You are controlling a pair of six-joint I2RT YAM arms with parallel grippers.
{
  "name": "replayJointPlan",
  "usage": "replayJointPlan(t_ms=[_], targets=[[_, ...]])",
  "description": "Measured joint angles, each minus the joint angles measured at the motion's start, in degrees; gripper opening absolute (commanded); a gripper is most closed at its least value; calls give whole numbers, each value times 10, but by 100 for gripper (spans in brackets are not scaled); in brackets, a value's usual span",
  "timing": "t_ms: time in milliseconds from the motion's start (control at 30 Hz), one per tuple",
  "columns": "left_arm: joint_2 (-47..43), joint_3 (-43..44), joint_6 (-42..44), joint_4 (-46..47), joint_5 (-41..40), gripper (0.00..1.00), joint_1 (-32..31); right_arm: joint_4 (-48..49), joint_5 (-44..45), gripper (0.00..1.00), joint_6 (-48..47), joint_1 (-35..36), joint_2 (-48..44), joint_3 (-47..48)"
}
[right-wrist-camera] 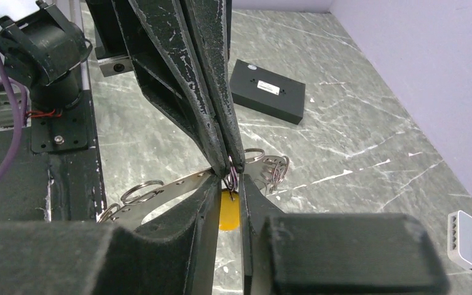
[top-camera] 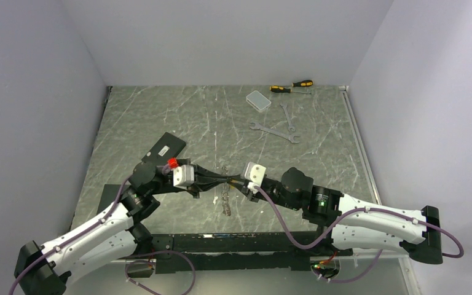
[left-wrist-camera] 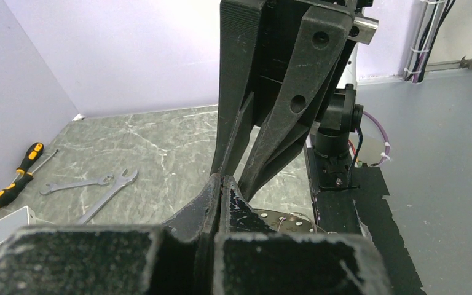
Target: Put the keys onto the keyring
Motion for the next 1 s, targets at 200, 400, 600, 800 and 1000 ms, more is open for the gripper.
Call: replayJointPlan(t_ms=[200, 400, 600, 800, 1000], targets=[[4, 0, 0, 2, 2, 0, 0, -2, 1, 2, -1, 0, 0, 0], [4, 0, 7, 1, 9, 0, 0, -15, 2, 0, -5, 0, -2, 5], [-3, -11, 15, 0, 10, 13, -1, -54, -6, 0, -11, 0, 6, 23], [-31, -22, 20, -10, -15, 35, -1, -120, -4, 0, -24, 0, 38, 64], [-103, -26, 34, -64, -66, 62, -1, -201, 11, 0, -33, 0, 84, 112]])
